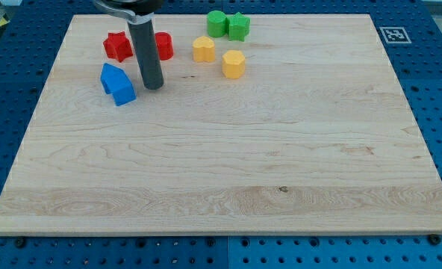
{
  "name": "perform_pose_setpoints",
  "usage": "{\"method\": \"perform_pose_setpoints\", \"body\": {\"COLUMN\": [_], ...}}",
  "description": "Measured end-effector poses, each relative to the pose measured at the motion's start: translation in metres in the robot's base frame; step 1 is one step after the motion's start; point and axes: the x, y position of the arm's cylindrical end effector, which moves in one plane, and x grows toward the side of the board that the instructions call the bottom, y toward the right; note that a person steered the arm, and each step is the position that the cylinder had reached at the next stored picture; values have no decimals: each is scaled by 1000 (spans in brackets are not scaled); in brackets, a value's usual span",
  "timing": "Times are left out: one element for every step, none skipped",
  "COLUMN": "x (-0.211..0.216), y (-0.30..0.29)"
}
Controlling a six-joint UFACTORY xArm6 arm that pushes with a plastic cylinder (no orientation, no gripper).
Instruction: Slightly move down the blue cube
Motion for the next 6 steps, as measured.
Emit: {"method": "perform_pose_setpoints", "body": {"x": [0,0,0,0,0,0], "y": [-10,-34,-52,-53,-53,-62]}}
